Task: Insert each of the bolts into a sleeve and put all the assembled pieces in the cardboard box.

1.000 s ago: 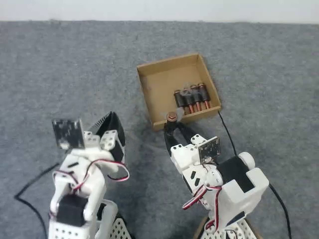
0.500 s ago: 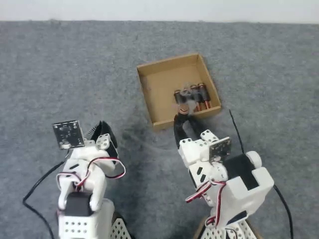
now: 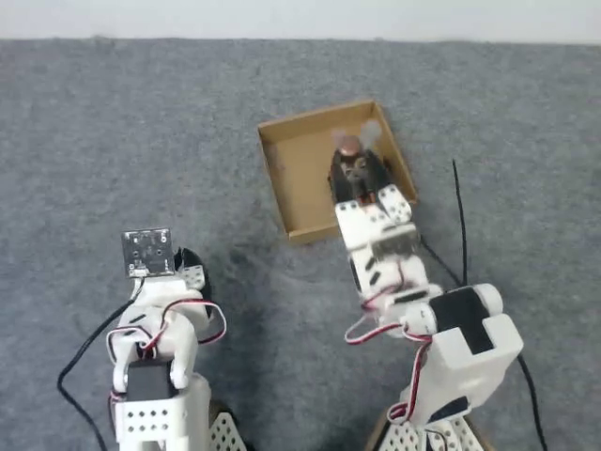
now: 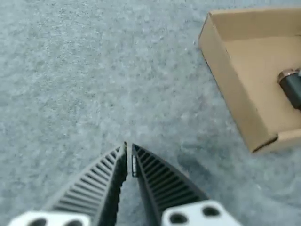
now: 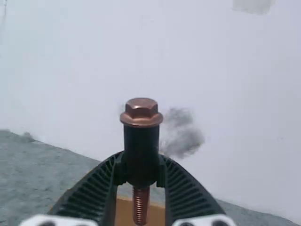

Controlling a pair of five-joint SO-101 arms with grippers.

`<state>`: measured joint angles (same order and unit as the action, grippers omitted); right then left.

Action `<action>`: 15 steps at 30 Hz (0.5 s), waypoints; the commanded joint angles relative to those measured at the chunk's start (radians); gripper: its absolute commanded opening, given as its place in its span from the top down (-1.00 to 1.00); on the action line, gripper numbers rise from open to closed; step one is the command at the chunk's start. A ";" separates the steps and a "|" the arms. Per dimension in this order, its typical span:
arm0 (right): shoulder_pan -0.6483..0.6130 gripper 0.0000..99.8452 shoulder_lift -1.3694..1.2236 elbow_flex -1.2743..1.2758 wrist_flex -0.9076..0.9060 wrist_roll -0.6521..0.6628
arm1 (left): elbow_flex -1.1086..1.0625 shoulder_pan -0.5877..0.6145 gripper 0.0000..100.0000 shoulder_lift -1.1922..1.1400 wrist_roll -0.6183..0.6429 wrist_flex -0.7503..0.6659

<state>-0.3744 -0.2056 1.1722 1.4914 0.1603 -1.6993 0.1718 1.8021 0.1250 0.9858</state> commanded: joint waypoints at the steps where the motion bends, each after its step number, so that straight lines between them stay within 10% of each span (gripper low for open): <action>1: 0.030 0.99 0.016 -0.161 -0.140 0.021 | 0.013 0.002 0.98 0.003 -0.020 0.020; 15: 0.048 0.99 0.018 -0.528 -0.921 0.021 | 0.013 0.002 0.98 0.003 -0.021 0.023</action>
<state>-0.3191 -0.2071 0.7687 0.7656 0.1695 -1.6993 0.1703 1.8021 0.1158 1.0042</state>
